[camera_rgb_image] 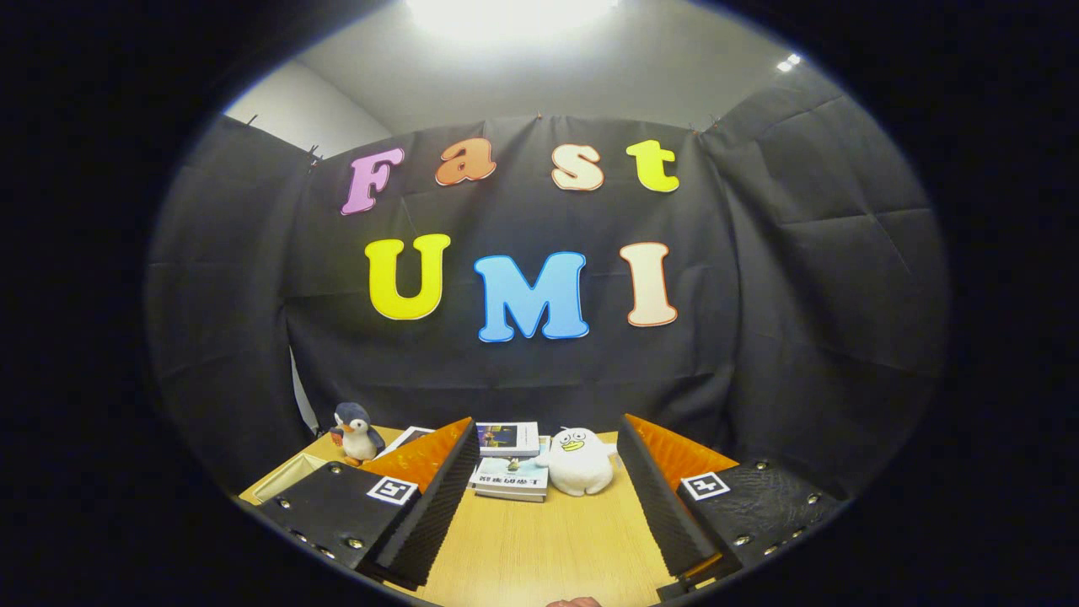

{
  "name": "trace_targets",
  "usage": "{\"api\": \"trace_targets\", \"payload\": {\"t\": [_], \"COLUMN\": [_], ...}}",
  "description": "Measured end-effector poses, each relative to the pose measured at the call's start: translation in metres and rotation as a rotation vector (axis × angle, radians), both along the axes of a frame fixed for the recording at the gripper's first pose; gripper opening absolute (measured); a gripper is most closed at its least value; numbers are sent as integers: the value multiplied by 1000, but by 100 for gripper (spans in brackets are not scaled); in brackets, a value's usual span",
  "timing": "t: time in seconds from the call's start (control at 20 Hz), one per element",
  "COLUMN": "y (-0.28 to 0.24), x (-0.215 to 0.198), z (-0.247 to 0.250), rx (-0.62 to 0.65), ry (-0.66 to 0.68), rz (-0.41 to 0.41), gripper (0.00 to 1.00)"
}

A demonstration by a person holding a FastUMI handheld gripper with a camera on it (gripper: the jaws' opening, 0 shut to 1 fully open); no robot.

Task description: Open the storage box then place both shoes into the box .Put the left shoe in first, then the right shoe, with the right side of both shoes facing outward in a uniform manner.

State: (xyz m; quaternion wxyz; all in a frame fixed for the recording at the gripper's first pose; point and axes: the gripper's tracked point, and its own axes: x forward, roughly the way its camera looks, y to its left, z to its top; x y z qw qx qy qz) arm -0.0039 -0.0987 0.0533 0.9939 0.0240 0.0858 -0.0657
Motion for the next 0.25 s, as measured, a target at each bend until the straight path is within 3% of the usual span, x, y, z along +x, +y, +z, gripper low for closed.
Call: {"api": "trace_targets", "payload": {"t": [0.25], "y": [-13], "x": [-5], "z": [15], "rx": [-20], "ry": [-45], "rz": [-17], "gripper": [98]}}
